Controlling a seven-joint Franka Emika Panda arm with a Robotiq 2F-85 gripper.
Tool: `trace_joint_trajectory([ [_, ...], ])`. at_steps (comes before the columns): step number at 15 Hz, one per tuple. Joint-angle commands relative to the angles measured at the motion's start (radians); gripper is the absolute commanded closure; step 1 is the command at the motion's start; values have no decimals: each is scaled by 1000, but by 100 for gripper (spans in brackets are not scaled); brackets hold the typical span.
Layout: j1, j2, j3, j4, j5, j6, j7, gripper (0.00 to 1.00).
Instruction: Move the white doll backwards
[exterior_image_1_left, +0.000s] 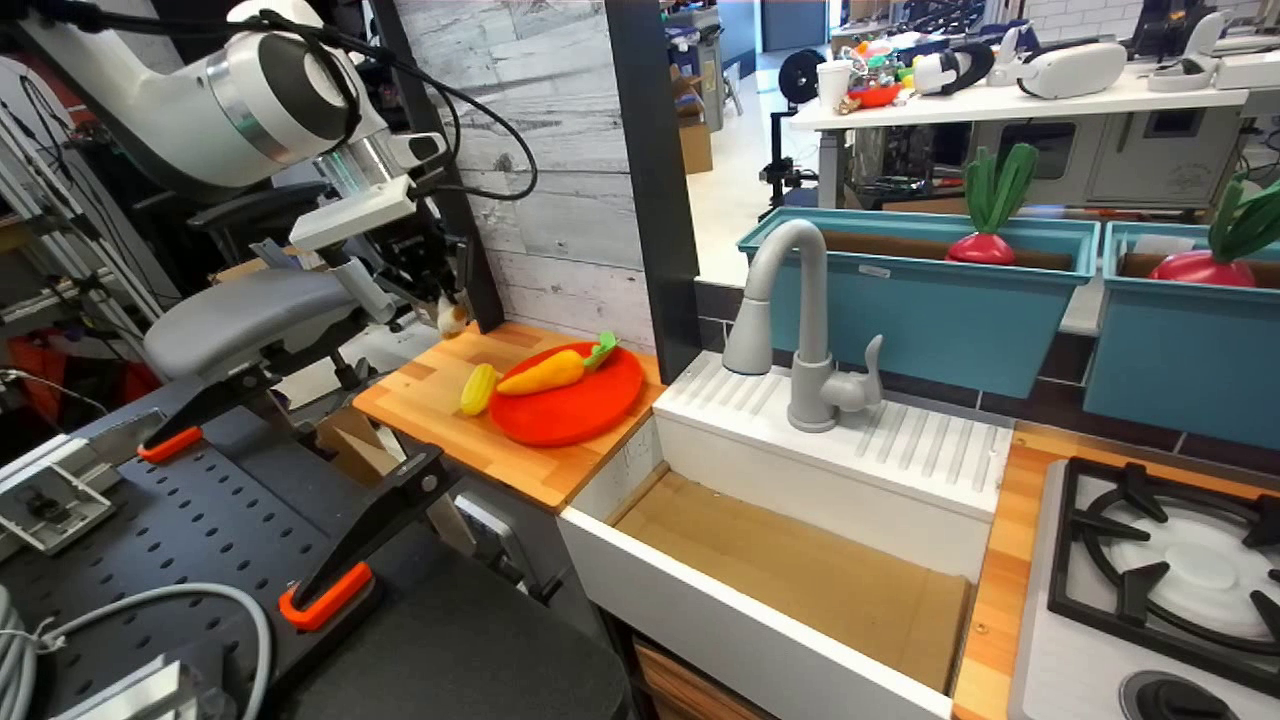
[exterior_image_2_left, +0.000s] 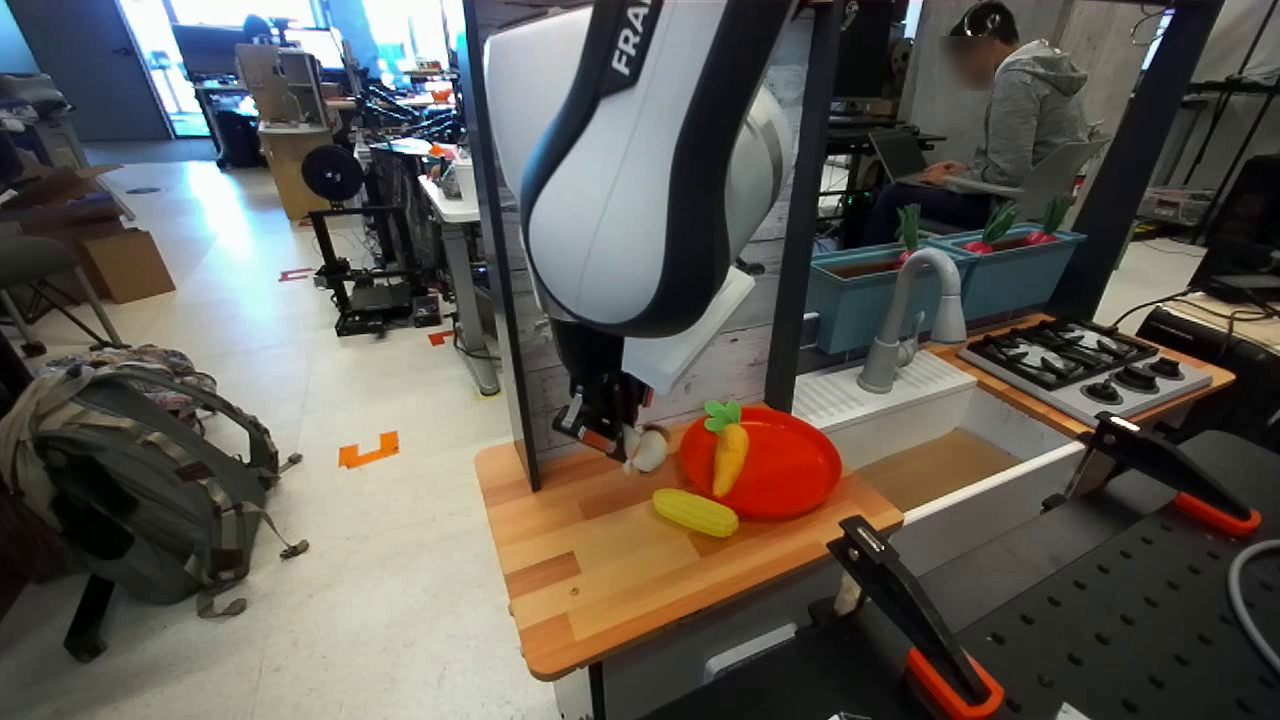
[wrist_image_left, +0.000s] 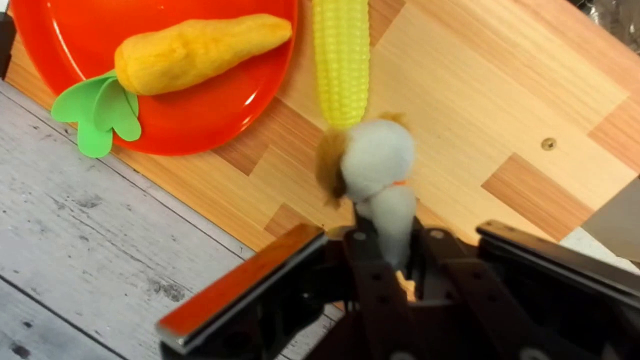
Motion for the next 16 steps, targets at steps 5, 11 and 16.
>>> trace_joint_trajectory([
  [5, 13, 102, -29, 87, 25, 48, 55, 97],
  [11, 17, 169, -26, 192, 49, 16, 67, 97],
  [16, 25, 229, -34, 266, 54, -13, 77, 62],
])
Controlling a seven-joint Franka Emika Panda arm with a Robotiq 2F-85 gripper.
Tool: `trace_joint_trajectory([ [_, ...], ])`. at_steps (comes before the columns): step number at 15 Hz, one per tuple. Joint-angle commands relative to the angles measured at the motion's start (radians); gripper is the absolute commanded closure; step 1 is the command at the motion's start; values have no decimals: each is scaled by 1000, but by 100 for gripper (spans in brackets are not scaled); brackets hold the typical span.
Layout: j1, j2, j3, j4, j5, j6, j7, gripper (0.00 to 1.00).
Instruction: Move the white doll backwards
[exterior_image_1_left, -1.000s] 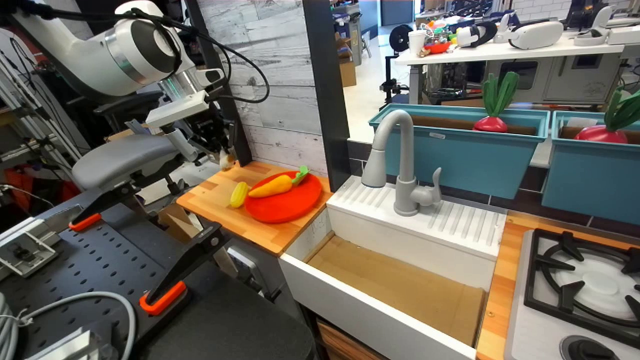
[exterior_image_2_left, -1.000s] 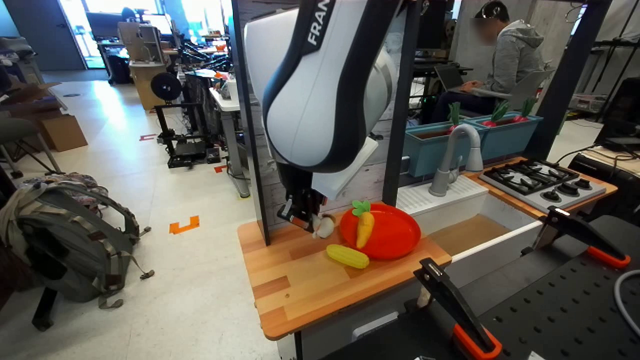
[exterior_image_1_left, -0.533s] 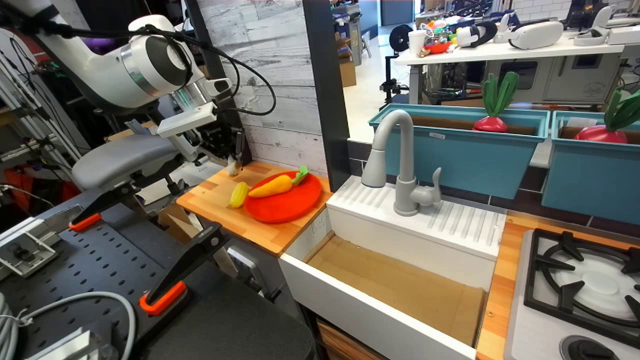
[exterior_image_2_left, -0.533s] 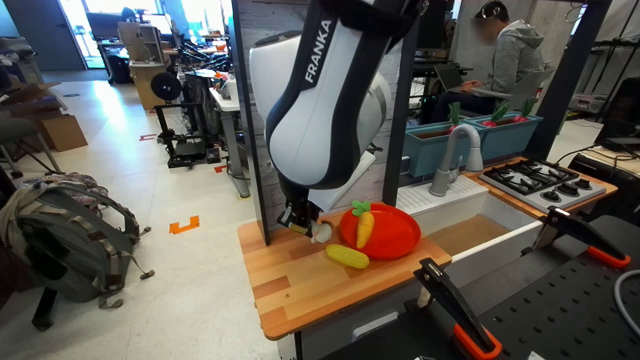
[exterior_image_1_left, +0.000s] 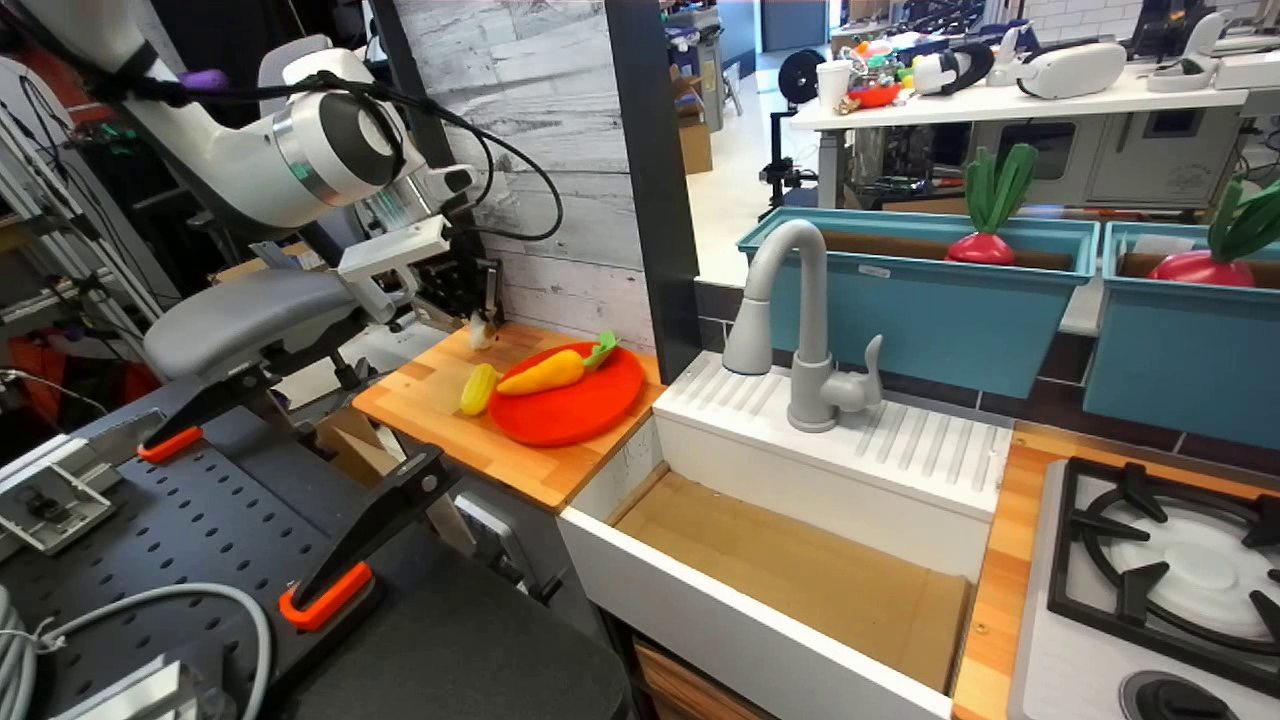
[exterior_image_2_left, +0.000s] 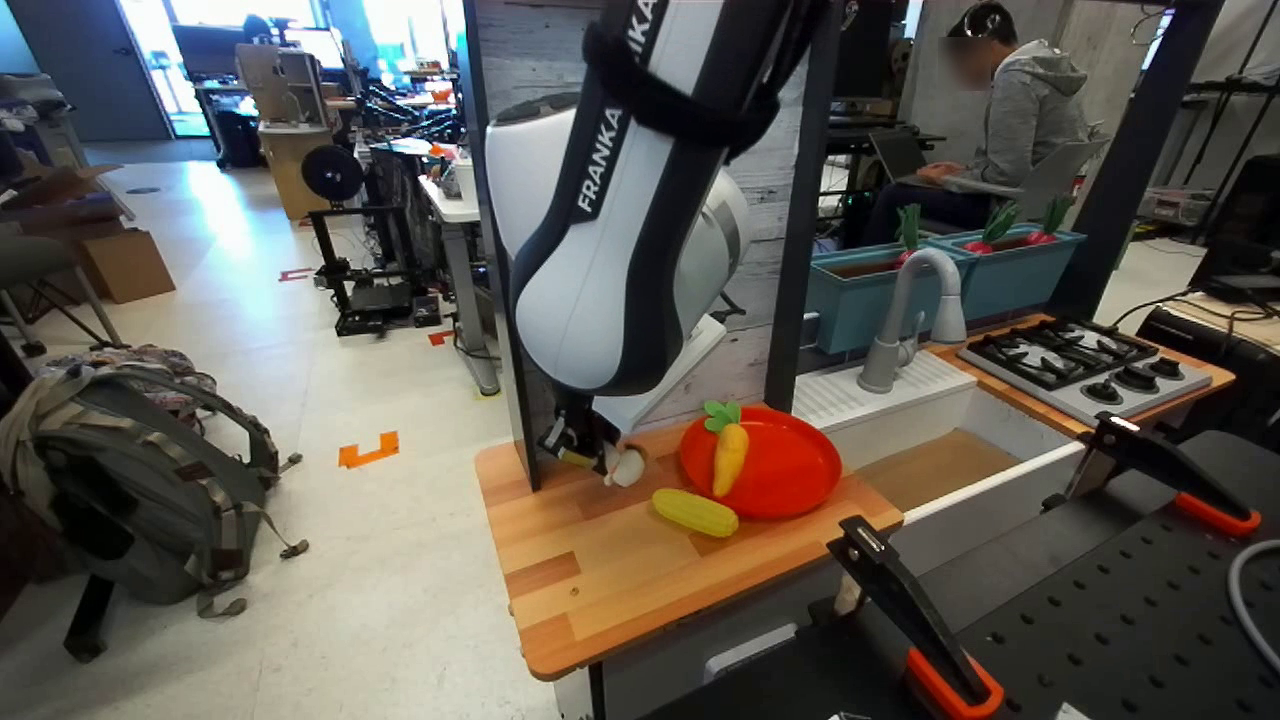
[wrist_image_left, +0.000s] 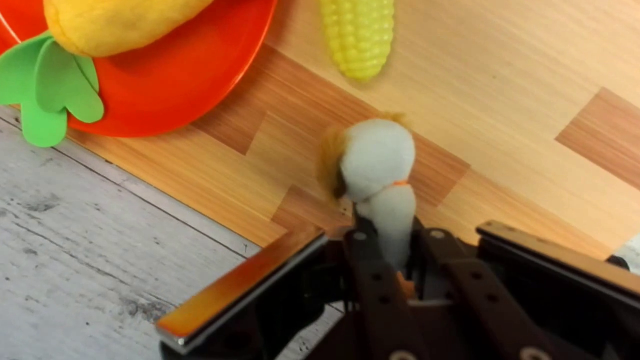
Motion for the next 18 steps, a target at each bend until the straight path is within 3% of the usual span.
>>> trace_joint_trajectory([
  [1, 24, 59, -18, 78, 28, -38, 11, 60],
  [9, 39, 76, -34, 82, 19, -17, 25, 3],
  [14, 55, -1, -47, -46, -2, 35, 19, 0],
  [18, 88, -103, -94, -219, -21, 145, 38, 0],
])
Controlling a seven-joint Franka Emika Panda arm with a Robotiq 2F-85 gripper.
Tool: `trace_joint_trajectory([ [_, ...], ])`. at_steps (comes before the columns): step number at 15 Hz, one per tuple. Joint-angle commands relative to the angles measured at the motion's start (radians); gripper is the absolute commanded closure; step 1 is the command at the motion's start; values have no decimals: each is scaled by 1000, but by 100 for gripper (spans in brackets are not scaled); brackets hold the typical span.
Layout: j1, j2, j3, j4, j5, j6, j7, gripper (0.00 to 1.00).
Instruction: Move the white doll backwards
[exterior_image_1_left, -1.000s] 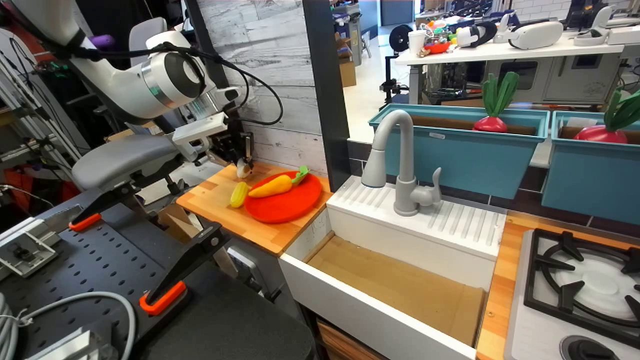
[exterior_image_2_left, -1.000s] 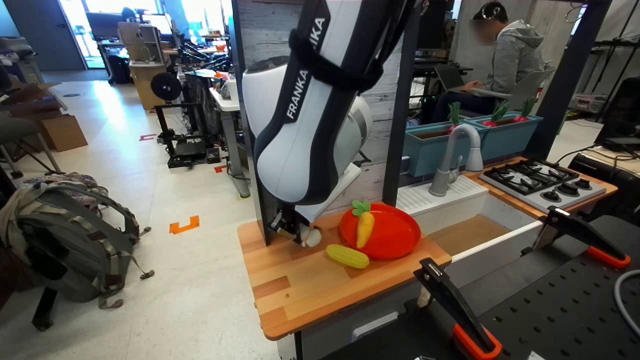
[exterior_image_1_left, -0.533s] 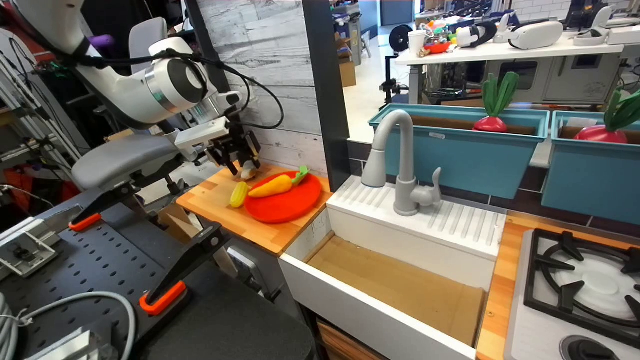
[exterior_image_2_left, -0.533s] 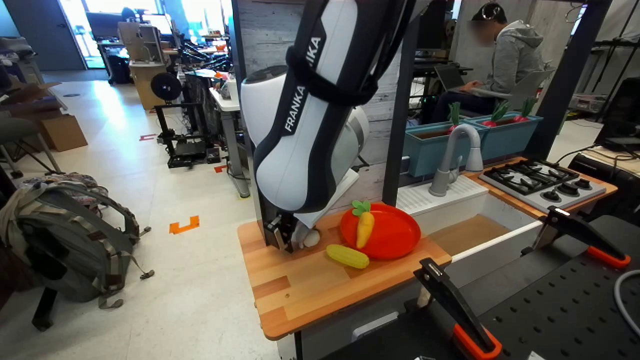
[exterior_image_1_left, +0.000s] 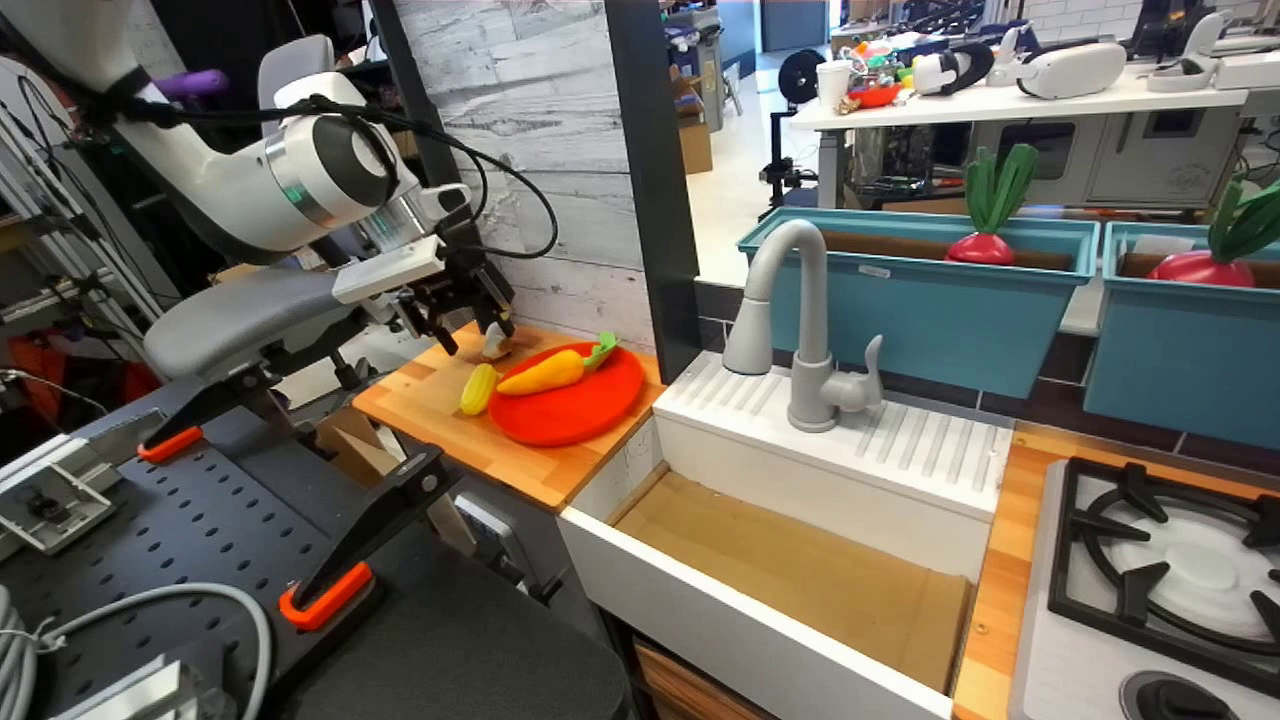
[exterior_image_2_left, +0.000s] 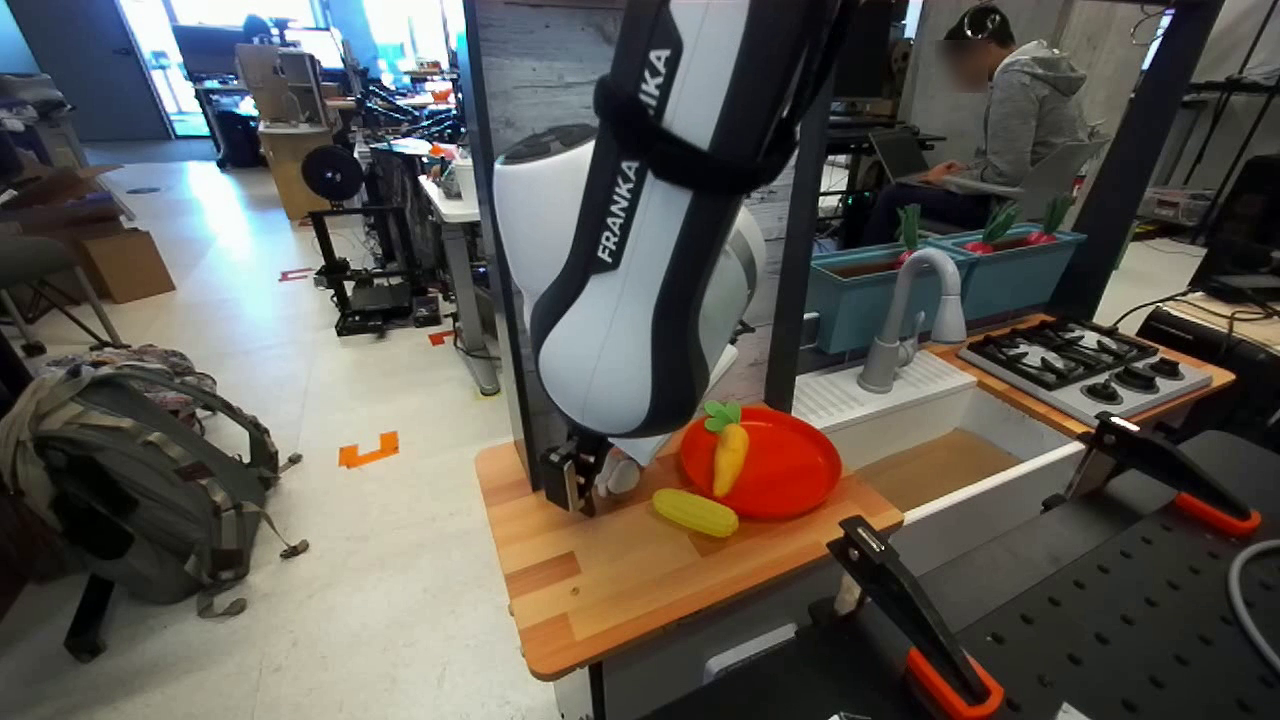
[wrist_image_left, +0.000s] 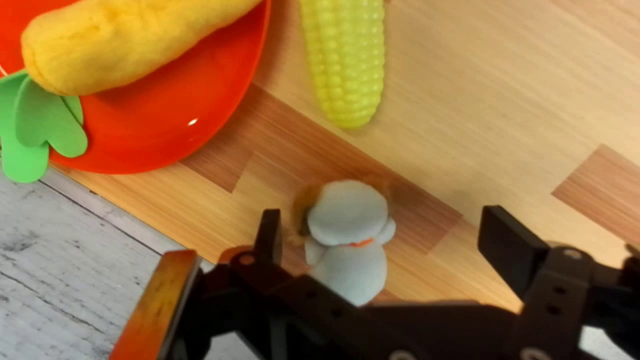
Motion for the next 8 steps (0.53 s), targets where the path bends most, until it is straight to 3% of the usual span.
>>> trace_joint_trajectory([
  [1, 54, -139, -68, -205, -15, 119, 31, 0],
  [3, 80, -197, -112, -292, -12, 193, 31, 0],
  [5, 89, -252, -134, -360, -9, 193, -10, 0],
  [6, 67, -164, -105, -251, 21, 170, -14, 0],
  [8, 72, -211, -117, -307, 17, 171, -18, 0],
])
